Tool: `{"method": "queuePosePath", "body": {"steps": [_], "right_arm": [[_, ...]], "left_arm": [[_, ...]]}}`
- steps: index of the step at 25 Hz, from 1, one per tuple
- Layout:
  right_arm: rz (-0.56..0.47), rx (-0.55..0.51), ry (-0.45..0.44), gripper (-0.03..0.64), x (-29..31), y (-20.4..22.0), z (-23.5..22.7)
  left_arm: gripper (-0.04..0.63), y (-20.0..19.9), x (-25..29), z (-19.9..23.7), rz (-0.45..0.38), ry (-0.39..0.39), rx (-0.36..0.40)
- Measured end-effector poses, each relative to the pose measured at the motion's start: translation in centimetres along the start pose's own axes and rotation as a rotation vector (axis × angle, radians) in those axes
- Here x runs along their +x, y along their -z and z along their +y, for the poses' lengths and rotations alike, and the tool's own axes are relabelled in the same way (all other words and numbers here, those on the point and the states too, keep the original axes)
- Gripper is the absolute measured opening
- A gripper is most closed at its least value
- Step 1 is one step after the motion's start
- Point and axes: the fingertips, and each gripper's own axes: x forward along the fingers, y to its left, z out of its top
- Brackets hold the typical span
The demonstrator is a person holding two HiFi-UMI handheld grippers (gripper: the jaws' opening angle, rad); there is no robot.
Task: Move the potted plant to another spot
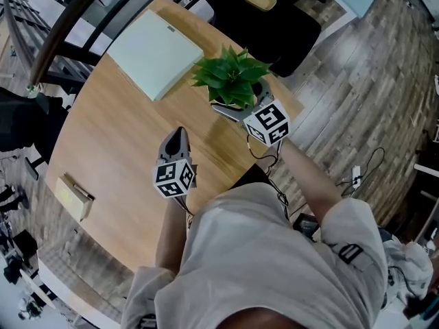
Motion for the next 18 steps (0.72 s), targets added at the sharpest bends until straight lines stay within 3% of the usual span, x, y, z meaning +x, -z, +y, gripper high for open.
{"method": "queuePosePath", "body": {"steps": [18], "right_arm": [[0.132,0.042,0.002,0.523,4.4,6.9,-1.9]], "left_arm": [[0.012,2.9,1.0,3.3,0.079,-0.058,-0.047]]}}
